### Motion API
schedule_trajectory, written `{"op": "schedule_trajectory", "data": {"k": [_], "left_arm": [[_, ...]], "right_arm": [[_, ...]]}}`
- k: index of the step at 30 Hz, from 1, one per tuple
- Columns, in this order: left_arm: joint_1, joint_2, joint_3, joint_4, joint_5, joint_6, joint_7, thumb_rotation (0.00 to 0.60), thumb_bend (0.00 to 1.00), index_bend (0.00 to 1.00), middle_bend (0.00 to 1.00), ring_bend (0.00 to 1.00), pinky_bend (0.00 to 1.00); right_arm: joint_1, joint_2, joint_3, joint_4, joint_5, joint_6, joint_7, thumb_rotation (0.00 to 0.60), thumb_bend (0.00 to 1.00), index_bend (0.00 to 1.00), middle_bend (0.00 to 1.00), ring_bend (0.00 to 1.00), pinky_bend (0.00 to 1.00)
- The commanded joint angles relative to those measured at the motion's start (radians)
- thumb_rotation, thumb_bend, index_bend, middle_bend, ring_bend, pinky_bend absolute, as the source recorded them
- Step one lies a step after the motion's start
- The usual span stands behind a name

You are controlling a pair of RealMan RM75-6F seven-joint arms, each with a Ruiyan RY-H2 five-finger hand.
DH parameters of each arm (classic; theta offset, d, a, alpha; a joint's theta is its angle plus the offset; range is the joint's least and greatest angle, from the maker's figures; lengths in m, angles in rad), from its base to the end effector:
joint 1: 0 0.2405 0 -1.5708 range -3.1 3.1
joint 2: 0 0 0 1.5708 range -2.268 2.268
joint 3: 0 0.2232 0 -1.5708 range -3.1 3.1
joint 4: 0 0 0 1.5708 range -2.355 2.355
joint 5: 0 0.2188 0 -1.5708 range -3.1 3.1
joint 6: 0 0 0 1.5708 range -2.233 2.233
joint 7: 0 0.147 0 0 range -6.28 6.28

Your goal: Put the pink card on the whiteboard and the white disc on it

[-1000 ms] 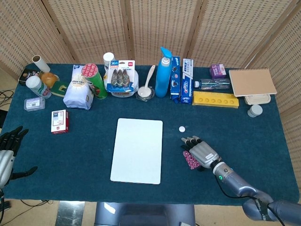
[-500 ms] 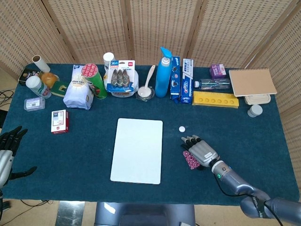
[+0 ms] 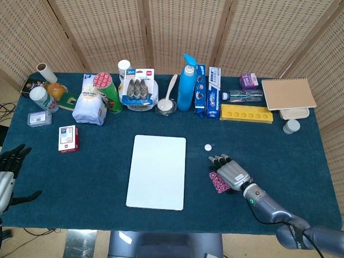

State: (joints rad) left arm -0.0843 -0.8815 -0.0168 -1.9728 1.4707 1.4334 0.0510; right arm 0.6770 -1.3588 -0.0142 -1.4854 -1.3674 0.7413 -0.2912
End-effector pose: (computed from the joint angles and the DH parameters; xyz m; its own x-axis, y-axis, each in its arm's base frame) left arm -0.2389 0.1694 0.1593 0.3267 0.0985 0.9400 0.9443 0.0076 -0.3290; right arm -0.2020 -0.2811 -0.0208 0.7246 -0.3912 0.5674 -0.6756 -0.5659 0.4726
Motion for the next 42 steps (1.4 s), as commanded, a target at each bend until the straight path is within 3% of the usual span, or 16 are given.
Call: {"op": "schedule_trajectory", "data": {"k": [1, 15, 26, 42], "left_arm": [[0.000, 0.000, 0.000, 0.000, 0.001, 0.000, 0.000, 0.600, 0.05, 0.00, 0.00, 0.00, 0.00], [0.000, 0.002, 0.001, 0.000, 0.002, 0.000, -0.006, 0.600, 0.05, 0.00, 0.00, 0.00, 0.00], [-0.001, 0.003, 0.003, -0.003, 0.000, -0.003, -0.003, 0.600, 0.05, 0.00, 0.00, 0.00, 0.00], [0.000, 0.013, 0.002, -0.001, 0.000, -0.003, -0.026, 0.600, 0.05, 0.00, 0.00, 0.00, 0.00]], "right_arm": [[-0.002, -0.007, -0.007, 0.018, -0.029, 0.014, 0.035, 0.600, 0.15, 0.26, 0.00, 0.00, 0.00], [-0.017, -0.026, -0.034, 0.074, -0.129, 0.077, 0.168, 0.600, 0.15, 0.42, 0.03, 0.00, 0.00], [-0.021, -0.030, -0.043, 0.102, -0.156, 0.096, 0.208, 0.600, 0.15, 0.43, 0.03, 0.00, 0.00], [0.011, 0.012, 0.015, -0.036, -0.098, 0.087, 0.106, 0.600, 0.15, 0.43, 0.03, 0.00, 0.00]]}}
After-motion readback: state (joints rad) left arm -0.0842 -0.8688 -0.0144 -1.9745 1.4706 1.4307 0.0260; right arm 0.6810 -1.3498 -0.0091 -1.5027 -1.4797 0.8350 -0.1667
